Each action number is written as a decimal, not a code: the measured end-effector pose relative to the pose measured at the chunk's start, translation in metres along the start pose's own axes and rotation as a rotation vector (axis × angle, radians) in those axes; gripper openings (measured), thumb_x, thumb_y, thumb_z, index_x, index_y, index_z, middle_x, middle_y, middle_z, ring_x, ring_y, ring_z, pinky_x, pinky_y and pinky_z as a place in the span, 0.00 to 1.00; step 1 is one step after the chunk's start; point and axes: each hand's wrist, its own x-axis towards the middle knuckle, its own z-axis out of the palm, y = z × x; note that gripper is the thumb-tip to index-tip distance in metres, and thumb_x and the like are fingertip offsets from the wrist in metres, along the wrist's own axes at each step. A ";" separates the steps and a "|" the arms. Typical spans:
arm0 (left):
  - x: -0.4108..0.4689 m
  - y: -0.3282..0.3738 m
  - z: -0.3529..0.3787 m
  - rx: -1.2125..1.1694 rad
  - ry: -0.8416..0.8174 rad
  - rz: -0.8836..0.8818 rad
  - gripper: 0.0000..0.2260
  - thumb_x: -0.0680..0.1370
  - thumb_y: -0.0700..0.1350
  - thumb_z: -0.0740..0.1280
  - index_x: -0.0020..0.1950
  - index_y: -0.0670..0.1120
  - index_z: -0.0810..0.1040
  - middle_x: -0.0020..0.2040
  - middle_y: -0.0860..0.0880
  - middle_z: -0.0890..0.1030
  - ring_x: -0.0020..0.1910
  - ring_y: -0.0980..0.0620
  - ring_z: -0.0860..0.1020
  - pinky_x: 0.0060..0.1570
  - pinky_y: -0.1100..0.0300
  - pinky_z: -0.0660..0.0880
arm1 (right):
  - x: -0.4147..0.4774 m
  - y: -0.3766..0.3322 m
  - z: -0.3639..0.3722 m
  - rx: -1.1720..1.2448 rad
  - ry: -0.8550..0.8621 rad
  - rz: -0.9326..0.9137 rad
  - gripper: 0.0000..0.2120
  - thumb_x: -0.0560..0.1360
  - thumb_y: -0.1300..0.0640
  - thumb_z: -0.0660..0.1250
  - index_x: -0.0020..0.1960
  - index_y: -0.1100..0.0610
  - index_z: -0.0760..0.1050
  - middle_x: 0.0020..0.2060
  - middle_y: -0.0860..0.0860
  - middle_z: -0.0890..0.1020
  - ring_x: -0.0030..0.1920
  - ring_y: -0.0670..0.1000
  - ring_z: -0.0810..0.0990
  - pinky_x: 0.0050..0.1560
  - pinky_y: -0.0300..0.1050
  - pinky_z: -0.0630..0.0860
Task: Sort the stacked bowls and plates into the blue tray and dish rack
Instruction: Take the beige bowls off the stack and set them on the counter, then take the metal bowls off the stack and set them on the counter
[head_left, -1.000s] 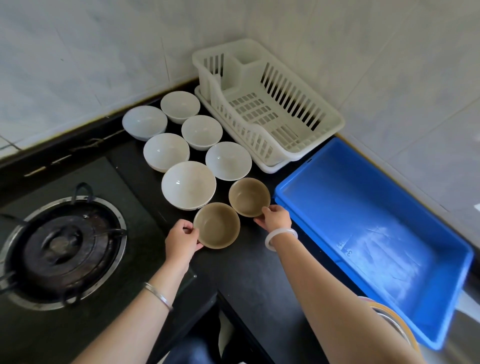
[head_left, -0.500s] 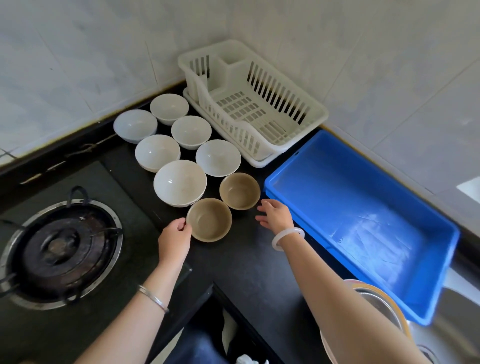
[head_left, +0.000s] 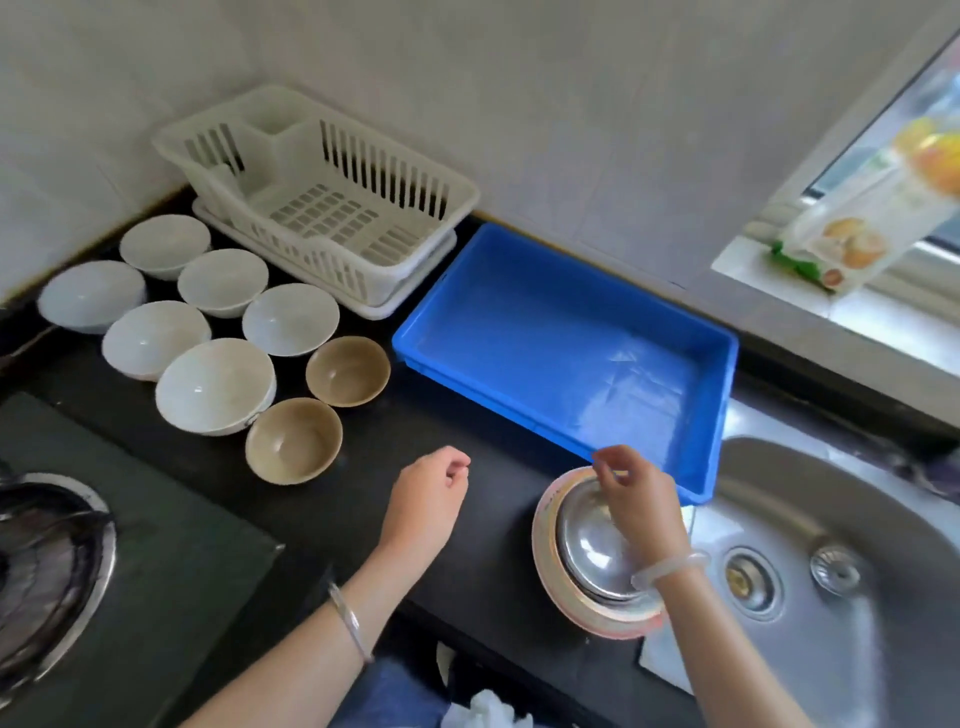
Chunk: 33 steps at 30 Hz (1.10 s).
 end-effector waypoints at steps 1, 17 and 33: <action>-0.005 0.011 0.013 0.009 -0.042 0.041 0.09 0.79 0.45 0.62 0.57 0.51 0.77 0.54 0.53 0.80 0.46 0.61 0.74 0.45 0.67 0.72 | -0.004 0.016 -0.007 -0.059 0.044 0.008 0.06 0.76 0.57 0.64 0.50 0.53 0.79 0.45 0.53 0.84 0.48 0.56 0.81 0.45 0.46 0.73; -0.034 0.067 0.085 0.113 -0.142 0.248 0.13 0.78 0.43 0.62 0.62 0.48 0.76 0.49 0.53 0.76 0.44 0.56 0.76 0.45 0.63 0.74 | -0.030 0.078 -0.027 -0.246 0.169 0.035 0.06 0.74 0.55 0.65 0.42 0.57 0.72 0.39 0.56 0.82 0.41 0.59 0.79 0.35 0.44 0.64; -0.019 0.079 0.089 0.113 -0.200 0.153 0.12 0.77 0.40 0.63 0.60 0.46 0.77 0.55 0.50 0.80 0.51 0.55 0.77 0.45 0.65 0.72 | -0.033 0.088 -0.067 0.049 0.184 0.086 0.02 0.73 0.60 0.68 0.44 0.58 0.77 0.34 0.52 0.82 0.35 0.51 0.79 0.37 0.39 0.69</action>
